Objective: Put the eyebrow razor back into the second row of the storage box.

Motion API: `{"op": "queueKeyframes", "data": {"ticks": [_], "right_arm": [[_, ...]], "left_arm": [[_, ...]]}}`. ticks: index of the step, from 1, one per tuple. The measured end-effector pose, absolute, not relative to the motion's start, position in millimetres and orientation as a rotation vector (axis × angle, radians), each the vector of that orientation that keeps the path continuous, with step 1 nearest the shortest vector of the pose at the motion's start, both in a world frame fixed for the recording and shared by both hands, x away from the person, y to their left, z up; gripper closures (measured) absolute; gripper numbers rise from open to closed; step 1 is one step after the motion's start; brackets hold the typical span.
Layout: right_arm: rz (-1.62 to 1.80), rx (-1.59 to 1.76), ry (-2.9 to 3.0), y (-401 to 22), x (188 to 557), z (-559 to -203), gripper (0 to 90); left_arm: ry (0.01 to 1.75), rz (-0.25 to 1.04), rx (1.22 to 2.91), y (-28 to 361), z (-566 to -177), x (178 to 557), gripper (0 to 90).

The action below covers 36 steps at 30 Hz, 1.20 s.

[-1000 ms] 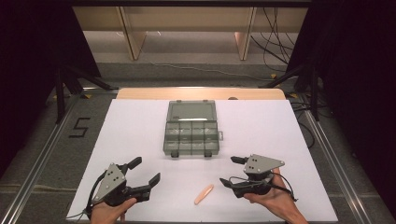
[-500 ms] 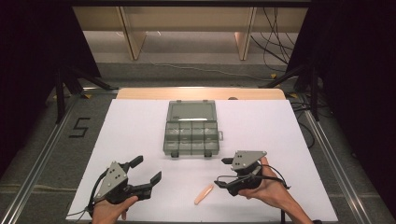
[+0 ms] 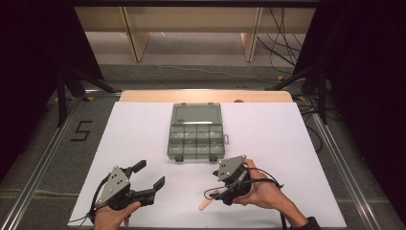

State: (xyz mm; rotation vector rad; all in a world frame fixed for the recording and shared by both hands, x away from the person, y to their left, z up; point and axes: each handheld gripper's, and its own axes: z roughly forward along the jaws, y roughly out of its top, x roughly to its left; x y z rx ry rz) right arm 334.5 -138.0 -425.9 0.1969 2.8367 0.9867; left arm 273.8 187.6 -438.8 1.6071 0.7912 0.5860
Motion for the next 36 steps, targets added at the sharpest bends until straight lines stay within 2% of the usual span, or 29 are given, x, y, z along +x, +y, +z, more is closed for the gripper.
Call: {"op": "queueKeyframes", "data": {"ticks": [24,36], "right_arm": [[0.687,-0.046,2.985,-101.6,339.1,-450.3,40.4],[0.598,-0.092,3.046,-95.7,343.0,-458.1,47.7]], "left_arm": [[0.79,0.587,1.609,187.2,-438.6,275.1,16.6],[0.794,0.587,1.603,187.7,-438.2,274.1,16.6]]}}
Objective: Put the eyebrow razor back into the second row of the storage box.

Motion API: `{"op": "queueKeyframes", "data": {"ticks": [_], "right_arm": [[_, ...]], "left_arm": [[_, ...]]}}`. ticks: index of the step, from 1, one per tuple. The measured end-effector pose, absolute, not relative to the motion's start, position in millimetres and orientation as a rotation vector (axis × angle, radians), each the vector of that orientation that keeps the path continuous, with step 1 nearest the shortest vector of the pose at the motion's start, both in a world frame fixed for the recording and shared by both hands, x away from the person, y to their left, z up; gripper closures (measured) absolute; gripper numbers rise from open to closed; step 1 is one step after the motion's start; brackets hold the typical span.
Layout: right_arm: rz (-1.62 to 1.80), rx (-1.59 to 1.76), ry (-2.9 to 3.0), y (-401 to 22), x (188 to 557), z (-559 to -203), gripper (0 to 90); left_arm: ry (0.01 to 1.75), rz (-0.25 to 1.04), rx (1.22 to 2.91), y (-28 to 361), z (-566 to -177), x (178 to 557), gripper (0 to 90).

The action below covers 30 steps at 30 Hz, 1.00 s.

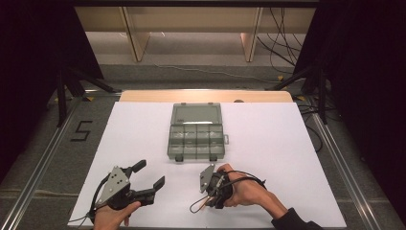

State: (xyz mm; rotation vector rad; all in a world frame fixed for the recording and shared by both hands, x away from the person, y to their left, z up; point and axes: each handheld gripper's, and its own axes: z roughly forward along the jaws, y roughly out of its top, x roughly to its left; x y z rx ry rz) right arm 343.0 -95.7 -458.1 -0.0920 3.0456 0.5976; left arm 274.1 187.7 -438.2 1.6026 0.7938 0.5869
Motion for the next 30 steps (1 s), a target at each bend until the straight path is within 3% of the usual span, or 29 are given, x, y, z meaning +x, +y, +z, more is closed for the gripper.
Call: {"op": "queueKeyframes", "data": {"ticks": [10,30], "right_arm": [[0.542,-0.093,3.099,-94.0,344.4,-463.1,58.7],[0.474,-0.129,3.123,-95.0,337.7,-460.7,72.6]], "left_arm": [[0.795,0.59,1.601,188.9,-437.9,272.8,16.7],[0.785,0.595,1.602,189.1,-437.2,272.0,16.7]]}}
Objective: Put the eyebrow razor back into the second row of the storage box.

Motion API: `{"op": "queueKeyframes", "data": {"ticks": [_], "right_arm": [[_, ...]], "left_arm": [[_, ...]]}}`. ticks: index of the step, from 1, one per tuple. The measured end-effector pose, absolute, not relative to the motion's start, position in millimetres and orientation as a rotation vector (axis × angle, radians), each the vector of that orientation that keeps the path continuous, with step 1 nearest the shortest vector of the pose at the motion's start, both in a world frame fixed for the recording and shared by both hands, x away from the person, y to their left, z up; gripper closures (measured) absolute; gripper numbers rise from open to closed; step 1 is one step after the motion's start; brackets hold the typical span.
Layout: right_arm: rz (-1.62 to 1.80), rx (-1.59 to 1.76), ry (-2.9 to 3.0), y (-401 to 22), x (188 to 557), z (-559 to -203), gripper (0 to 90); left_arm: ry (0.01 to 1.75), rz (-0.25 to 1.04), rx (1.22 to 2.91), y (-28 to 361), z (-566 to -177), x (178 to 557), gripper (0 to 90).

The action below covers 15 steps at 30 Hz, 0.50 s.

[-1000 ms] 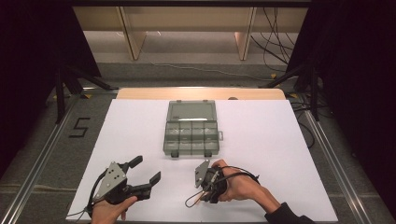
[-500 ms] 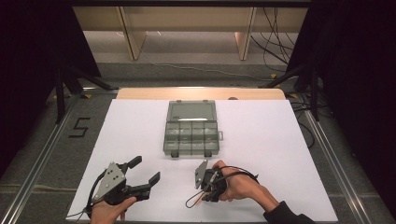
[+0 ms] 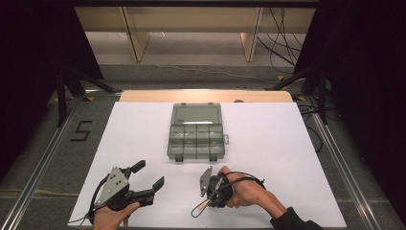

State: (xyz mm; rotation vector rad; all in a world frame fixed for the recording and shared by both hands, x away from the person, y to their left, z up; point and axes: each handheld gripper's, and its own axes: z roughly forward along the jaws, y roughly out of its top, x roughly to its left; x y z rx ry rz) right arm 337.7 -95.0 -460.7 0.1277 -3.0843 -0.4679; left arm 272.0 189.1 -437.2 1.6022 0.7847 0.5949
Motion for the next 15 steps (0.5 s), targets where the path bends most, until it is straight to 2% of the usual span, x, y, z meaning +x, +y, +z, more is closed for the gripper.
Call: {"op": "queueKeyframes", "data": {"ticks": [15], "right_arm": [[-0.453,0.129,-3.092,-93.7,334.8,-459.7,76.2]], "left_arm": [[0.789,0.593,1.599,189.8,-437.0,271.0,16.7]]}}
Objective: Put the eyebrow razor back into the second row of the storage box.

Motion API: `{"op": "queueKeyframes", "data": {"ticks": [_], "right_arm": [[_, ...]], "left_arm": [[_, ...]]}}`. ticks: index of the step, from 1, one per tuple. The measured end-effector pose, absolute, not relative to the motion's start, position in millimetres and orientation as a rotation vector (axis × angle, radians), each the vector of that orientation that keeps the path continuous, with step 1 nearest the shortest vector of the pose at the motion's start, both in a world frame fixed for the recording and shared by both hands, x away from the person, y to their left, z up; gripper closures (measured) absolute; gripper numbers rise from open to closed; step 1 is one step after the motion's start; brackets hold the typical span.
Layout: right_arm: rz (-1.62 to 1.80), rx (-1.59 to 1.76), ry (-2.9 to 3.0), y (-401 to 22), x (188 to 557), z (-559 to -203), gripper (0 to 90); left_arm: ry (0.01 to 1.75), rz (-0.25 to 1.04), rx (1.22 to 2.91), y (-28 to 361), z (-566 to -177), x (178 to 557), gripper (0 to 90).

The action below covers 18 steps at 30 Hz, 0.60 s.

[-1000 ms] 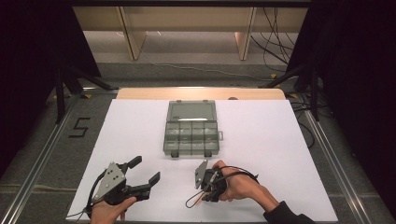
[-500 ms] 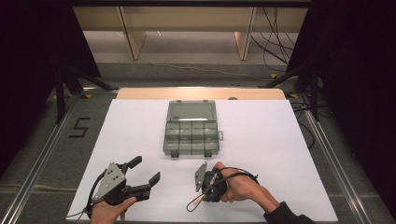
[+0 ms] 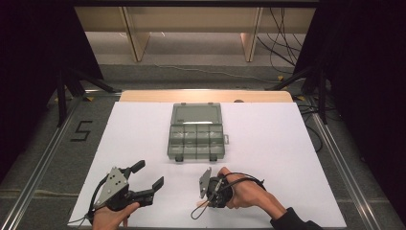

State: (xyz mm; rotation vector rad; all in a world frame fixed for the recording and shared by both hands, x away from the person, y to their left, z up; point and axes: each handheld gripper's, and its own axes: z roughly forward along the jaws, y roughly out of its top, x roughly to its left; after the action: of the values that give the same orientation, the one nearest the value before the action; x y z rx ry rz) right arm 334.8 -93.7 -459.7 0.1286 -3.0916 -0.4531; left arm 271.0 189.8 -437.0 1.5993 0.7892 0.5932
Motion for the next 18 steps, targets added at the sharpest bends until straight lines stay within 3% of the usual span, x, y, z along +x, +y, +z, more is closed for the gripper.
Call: {"op": "queueKeyframes", "data": {"ticks": [2,18], "right_arm": [[-0.466,0.113,-3.08,-94.4,334.1,-456.6,82.4],[-0.525,0.093,-3.103,-97.5,334.7,-439.0,82.7]], "left_arm": [[0.788,0.597,1.603,190.2,-436.8,270.7,16.7],[0.789,0.596,1.6,190.3,-436.8,270.9,16.7]]}}
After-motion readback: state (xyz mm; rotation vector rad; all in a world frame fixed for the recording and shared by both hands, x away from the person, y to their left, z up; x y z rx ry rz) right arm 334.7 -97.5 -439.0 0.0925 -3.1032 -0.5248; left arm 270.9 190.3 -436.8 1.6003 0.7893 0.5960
